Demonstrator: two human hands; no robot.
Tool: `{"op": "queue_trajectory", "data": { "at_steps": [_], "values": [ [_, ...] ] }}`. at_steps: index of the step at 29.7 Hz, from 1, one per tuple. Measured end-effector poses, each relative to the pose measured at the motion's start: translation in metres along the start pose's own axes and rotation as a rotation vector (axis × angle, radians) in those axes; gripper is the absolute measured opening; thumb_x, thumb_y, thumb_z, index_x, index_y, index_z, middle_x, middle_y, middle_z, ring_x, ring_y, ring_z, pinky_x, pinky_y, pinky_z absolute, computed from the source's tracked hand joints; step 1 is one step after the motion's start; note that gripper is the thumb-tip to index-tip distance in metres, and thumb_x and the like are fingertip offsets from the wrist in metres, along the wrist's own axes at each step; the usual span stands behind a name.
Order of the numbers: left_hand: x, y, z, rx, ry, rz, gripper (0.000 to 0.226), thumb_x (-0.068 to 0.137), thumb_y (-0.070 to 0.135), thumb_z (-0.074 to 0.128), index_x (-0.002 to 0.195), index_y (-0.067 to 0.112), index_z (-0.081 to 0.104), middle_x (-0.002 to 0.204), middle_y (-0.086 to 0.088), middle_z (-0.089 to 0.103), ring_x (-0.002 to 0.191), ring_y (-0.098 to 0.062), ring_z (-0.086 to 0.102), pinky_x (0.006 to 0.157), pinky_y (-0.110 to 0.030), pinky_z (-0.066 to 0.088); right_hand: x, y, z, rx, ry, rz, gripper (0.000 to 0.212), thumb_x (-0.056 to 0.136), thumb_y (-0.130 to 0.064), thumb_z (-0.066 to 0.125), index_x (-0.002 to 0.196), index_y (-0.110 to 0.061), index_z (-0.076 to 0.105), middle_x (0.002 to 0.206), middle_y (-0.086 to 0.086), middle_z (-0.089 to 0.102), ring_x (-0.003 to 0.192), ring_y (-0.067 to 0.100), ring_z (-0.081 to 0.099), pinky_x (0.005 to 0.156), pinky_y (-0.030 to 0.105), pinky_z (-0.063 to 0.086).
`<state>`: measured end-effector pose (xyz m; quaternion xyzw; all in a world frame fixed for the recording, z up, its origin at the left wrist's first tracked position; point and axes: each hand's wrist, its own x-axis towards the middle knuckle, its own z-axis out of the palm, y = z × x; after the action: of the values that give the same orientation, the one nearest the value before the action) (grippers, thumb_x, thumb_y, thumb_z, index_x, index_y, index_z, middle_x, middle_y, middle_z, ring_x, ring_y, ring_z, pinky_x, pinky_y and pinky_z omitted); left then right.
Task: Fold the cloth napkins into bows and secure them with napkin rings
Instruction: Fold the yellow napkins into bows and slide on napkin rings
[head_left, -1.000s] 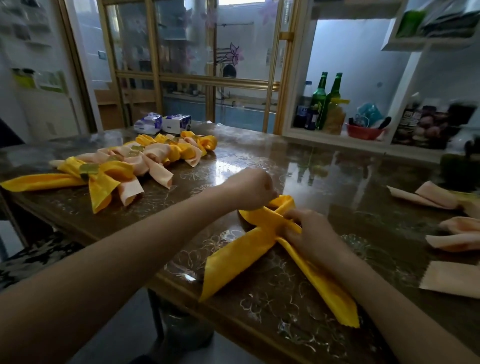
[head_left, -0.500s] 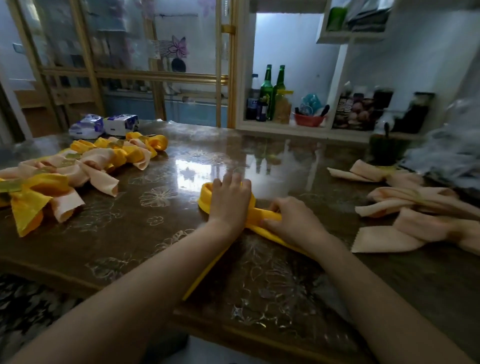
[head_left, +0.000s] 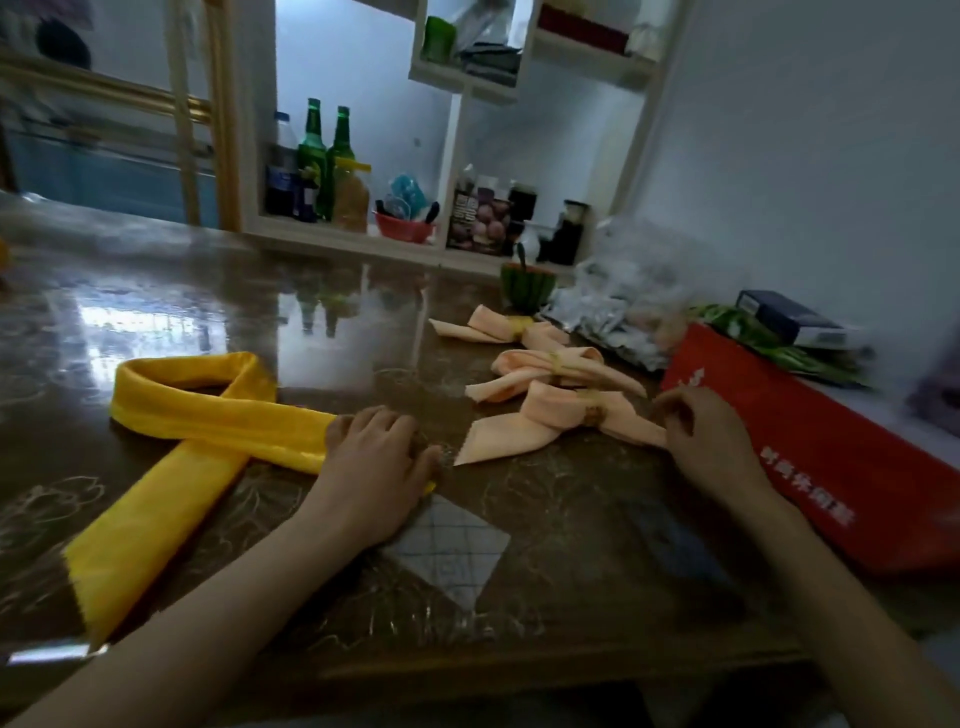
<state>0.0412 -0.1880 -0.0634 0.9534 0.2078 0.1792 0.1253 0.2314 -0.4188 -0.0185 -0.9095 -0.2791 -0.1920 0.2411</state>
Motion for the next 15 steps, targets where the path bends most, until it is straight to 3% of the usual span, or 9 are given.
{"op": "queue_trajectory", "data": {
  "at_steps": [3,5,7,15],
  "values": [
    [-0.001,0.001,0.0,0.001,0.053,-0.003,0.038,0.096,0.047,0.033,0.122,0.025,0.05,0.137,0.004,0.045,0.135,-0.016,0.029,0.112,-0.037,0.017,0.012,0.019,-0.004,-0.224,0.019,0.062,0.037,0.086,0.003,0.05,0.121,-0.005,0.056,0.123,0.018,0.054,0.113,0.031,0.049,0.092,0.036,0.039],
    [-0.002,0.001,0.001,-0.003,0.099,-0.003,0.038,0.096,0.046,0.033,0.121,0.024,0.052,0.134,0.003,0.048,0.132,-0.016,0.034,0.11,-0.035,0.02,0.018,0.026,-0.001,-0.513,-0.072,0.177,0.046,0.085,-0.009,0.057,0.129,-0.005,0.045,0.128,0.019,0.048,0.117,0.034,0.046,0.094,0.041,0.039],
    [-0.004,0.0,0.0,-0.015,0.156,-0.003,0.037,0.096,0.043,0.035,0.117,0.022,0.056,0.128,0.001,0.053,0.125,-0.017,0.04,0.105,-0.034,0.025,0.019,0.03,0.003,-0.639,-0.153,0.306,0.051,0.087,-0.02,0.06,0.13,-0.003,0.038,0.13,0.021,0.044,0.12,0.037,0.044,0.097,0.044,0.038],
    [-0.008,0.0,-0.001,-0.058,0.232,-0.023,0.03,0.098,0.03,0.036,0.111,0.015,0.058,0.12,-0.003,0.057,0.117,-0.02,0.046,0.1,-0.034,0.028,0.018,0.044,0.001,-0.753,-0.232,0.307,0.025,0.089,-0.019,0.054,0.112,-0.011,0.058,0.119,0.013,0.056,0.112,0.03,0.051,0.096,0.039,0.038]
  ]
}}
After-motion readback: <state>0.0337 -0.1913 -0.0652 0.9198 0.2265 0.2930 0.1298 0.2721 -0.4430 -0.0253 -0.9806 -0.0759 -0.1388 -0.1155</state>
